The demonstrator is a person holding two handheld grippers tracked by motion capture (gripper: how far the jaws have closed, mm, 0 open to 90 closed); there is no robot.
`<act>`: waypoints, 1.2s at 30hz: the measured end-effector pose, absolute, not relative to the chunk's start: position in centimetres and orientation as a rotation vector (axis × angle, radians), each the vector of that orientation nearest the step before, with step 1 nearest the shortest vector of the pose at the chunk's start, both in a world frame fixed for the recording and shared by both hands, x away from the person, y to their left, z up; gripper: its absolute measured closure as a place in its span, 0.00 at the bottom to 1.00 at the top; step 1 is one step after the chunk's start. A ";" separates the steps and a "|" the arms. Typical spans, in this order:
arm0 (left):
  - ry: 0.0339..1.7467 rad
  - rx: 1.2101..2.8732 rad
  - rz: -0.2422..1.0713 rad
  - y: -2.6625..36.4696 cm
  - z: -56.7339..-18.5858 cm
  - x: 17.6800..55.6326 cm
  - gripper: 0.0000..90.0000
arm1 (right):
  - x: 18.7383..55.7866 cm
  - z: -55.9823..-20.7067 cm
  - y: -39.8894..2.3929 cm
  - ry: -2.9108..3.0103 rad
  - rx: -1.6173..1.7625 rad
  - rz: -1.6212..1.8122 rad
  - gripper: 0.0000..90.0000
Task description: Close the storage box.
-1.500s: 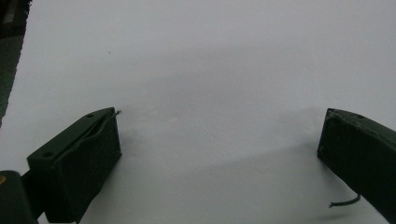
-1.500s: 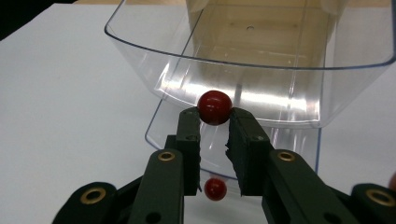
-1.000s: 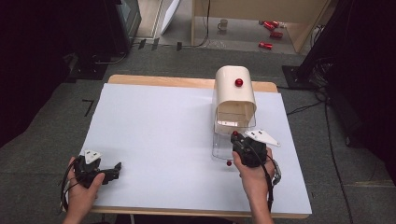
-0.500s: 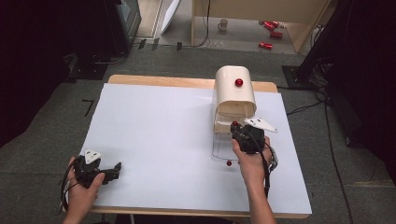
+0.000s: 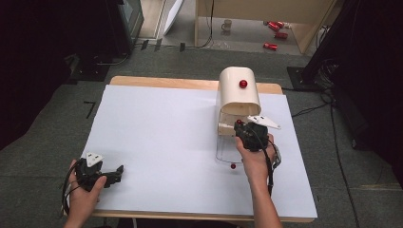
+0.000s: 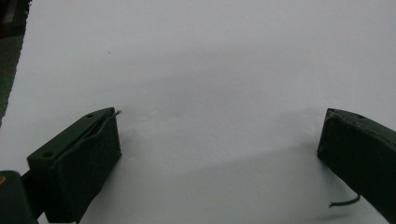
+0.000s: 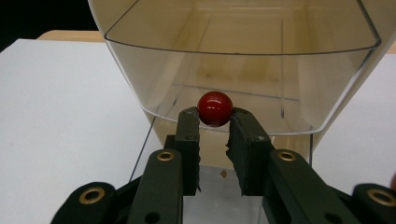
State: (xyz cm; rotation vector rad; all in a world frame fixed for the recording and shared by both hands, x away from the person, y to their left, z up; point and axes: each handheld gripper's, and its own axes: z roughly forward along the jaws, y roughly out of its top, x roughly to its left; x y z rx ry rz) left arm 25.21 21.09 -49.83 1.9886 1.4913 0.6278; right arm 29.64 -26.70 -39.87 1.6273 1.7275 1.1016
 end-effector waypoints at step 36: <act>1.491 1.989 0.629 21.1 -49.8 25.2 0.00 | 19.6 -46.7 -28.8 1.742 1.808 1.017 0.00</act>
